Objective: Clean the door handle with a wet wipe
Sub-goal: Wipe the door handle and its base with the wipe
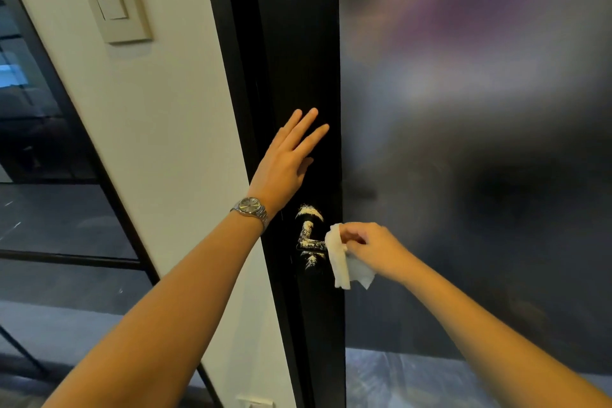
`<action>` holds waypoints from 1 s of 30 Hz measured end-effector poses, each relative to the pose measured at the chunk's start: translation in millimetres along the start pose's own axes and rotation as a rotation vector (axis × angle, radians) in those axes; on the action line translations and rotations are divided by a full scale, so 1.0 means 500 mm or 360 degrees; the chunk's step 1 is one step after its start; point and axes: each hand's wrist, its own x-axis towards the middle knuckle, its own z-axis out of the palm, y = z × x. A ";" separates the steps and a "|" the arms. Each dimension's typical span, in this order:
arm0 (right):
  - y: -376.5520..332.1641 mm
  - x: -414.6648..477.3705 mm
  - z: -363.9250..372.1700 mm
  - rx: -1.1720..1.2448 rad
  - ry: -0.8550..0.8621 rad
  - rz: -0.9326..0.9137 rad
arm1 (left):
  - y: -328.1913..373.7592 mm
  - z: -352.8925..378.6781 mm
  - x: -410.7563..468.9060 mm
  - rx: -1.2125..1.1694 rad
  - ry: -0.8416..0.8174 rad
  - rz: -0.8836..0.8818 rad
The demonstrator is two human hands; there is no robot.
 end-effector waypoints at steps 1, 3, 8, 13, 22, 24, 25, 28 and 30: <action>0.006 -0.004 -0.003 0.0000 0.0034 -0.0022 | -0.003 0.004 -0.002 -0.0039 -0.0017 0.0001; 0.011 -0.006 -0.002 -0.0007 0.0083 -0.0070 | -0.011 0.010 -0.004 -0.0108 -0.0043 0.0015; -0.001 -0.005 0.061 -0.0390 0.0205 -0.0334 | -0.028 0.014 -0.005 -0.0126 -0.0075 0.0079; 0.029 -0.038 0.047 -0.0669 0.0347 -0.0545 | -0.026 0.039 -0.016 0.0217 -0.0139 0.0119; 0.003 -0.011 0.100 -0.0880 0.0521 -0.0571 | -0.013 0.073 -0.021 0.0635 -0.0004 0.0068; 0.004 -0.014 0.098 -0.0872 0.0516 -0.0621 | -0.020 0.078 -0.020 0.0630 -0.0009 0.0060; 0.012 -0.019 0.089 -0.0849 0.0507 -0.0646 | -0.022 0.079 -0.020 0.0614 -0.0014 0.0058; 0.040 -0.047 0.052 -0.0704 0.0453 -0.0508 | -0.023 0.080 -0.019 0.0560 -0.0027 0.0058; 0.053 -0.054 0.043 -0.0640 0.0563 -0.0371 | -0.024 0.082 -0.019 0.0555 -0.0022 0.0054</action>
